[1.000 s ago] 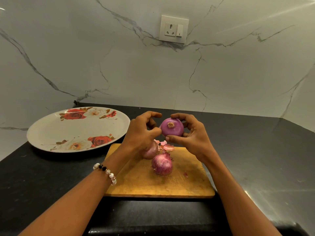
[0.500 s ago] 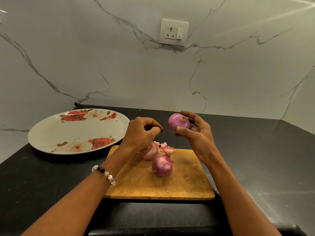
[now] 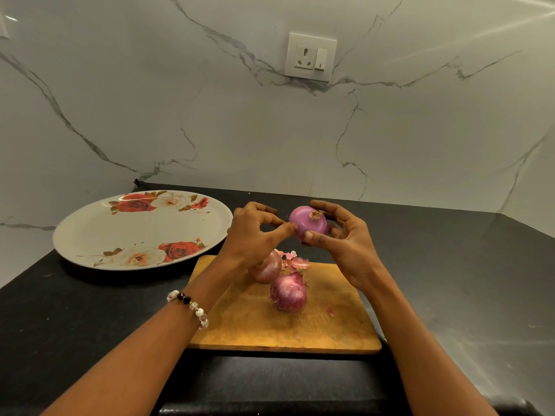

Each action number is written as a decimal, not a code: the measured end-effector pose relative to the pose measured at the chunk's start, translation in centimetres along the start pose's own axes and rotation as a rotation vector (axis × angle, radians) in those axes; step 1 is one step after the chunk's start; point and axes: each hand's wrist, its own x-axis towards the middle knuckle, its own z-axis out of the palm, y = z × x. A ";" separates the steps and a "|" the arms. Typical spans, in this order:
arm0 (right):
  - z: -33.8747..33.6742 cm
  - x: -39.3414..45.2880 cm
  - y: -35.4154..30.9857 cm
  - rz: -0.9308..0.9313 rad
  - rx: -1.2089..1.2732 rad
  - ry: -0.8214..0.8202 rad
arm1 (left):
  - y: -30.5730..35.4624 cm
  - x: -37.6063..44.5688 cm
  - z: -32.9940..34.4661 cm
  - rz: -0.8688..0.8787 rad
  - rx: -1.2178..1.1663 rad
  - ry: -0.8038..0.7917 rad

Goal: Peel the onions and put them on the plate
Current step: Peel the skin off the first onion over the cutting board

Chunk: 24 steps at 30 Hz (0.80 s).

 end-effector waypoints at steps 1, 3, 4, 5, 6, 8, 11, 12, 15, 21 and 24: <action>0.1 -0.1 0.0 -0.011 -0.032 -0.002 | 0.0 0.0 0.0 -0.012 0.003 -0.011; 0.3 -0.1 -0.1 -0.030 -0.074 -0.009 | -0.1 0.0 0.0 -0.028 -0.008 -0.021; 0.3 -0.1 -0.2 -0.037 -0.088 -0.013 | -0.1 -0.1 0.0 -0.031 -0.011 -0.022; 0.3 -0.1 -0.2 -0.040 -0.098 -0.015 | -0.2 -0.1 0.0 -0.032 -0.007 -0.020; 0.4 -0.1 -0.2 -0.040 -0.100 -0.014 | -0.2 -0.1 0.0 -0.032 0.003 -0.015; 0.4 -0.2 -0.3 -0.036 -0.084 -0.011 | -0.2 -0.1 0.1 -0.030 0.027 -0.001; 0.4 -0.2 -0.4 -0.045 -0.078 -0.007 | -0.3 -0.1 0.1 -0.049 -0.012 0.000; 0.4 -0.2 -0.4 -0.047 -0.079 -0.003 | -0.3 0.0 0.1 -0.059 -0.044 -0.012; 0.5 -0.2 -0.4 -0.056 -0.101 -0.004 | -0.2 0.0 0.0 -0.089 -0.115 -0.065; 0.5 -0.3 -0.5 -0.067 -0.135 -0.025 | -0.2 0.0 -0.2 -0.102 -0.136 -0.114; 0.6 -0.3 -0.6 -0.068 -0.152 -0.036 | -0.3 0.0 -0.2 -0.098 -0.122 -0.121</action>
